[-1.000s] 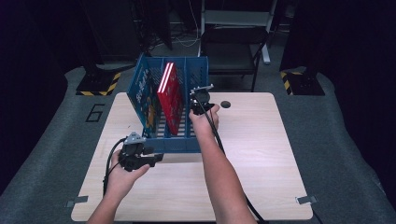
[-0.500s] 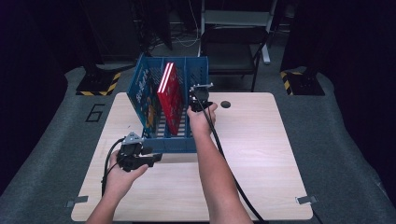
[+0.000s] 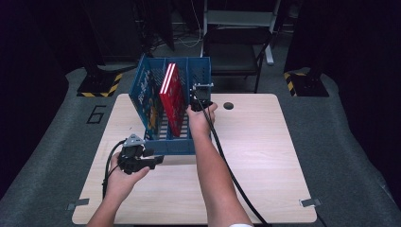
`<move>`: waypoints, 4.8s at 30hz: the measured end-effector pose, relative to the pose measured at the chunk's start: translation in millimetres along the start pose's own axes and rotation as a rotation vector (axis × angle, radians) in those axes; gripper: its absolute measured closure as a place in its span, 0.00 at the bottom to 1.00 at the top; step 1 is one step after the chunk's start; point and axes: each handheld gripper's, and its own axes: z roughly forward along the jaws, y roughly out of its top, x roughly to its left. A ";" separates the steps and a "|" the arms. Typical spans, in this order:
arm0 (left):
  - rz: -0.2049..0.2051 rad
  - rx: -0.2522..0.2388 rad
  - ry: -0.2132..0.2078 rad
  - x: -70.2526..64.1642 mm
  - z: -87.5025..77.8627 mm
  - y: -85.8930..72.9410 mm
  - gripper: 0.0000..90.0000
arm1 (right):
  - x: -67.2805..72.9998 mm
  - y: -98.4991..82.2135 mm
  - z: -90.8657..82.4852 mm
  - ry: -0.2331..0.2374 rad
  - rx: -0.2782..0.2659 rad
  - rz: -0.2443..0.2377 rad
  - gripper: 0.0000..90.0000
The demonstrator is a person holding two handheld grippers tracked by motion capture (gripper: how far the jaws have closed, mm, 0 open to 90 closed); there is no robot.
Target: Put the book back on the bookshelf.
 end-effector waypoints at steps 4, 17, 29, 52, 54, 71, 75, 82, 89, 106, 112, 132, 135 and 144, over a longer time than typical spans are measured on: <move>0.002 0.003 0.000 0.2 0.1 0.1 0.52 | 1.0 -1.0 1.8 -0.004 0.006 -0.002 0.85; 0.005 0.008 0.001 -1.3 1.3 0.2 0.52 | 1.9 -6.6 4.8 0.034 0.057 0.000 0.83; 0.006 0.009 0.007 -0.2 0.0 -0.5 0.52 | 3.4 -5.5 -6.6 0.092 0.043 -0.042 0.79; -0.003 0.022 0.010 2.4 1.4 0.0 0.51 | 1.6 -13.1 -23.4 0.167 0.029 -0.116 0.63; -0.017 0.010 0.010 2.8 0.7 0.0 0.51 | 1.0 -12.1 -26.7 0.153 0.024 -0.131 0.61; -0.052 -0.007 0.042 14.7 -8.9 -4.0 0.51 | -17.8 -9.0 -50.0 0.168 -0.014 -0.149 0.54; -0.054 -0.016 0.041 14.3 -10.7 -2.7 0.51 | -20.3 -9.9 -56.9 0.177 -0.019 -0.169 0.54; -0.056 -0.007 0.038 15.9 -8.4 -3.3 0.50 | -27.6 -15.7 -71.3 0.210 -0.024 -0.210 0.53; -0.051 0.004 0.041 15.0 -6.7 -3.2 0.50 | -38.6 -23.4 -82.8 0.257 -0.018 -0.243 0.52; -0.064 0.006 0.051 18.3 -8.2 -5.6 0.49 | -87.5 -55.7 -111.2 0.315 -0.042 -0.275 0.52; -0.067 0.014 0.055 19.3 -7.7 -6.3 0.49 | -109.5 -77.4 -123.6 0.320 -0.047 -0.303 0.52; -0.064 0.000 0.065 18.1 -7.1 -7.0 0.49 | -151.1 -150.5 -136.7 0.304 -0.058 -0.271 0.51; -0.063 0.009 0.063 18.4 -7.0 -7.0 0.49 | -158.4 -161.1 -137.9 0.306 -0.052 -0.246 0.51; -0.062 0.012 0.062 18.4 -7.2 -7.0 0.49 | -182.7 -186.0 -134.7 0.301 -0.044 -0.174 0.51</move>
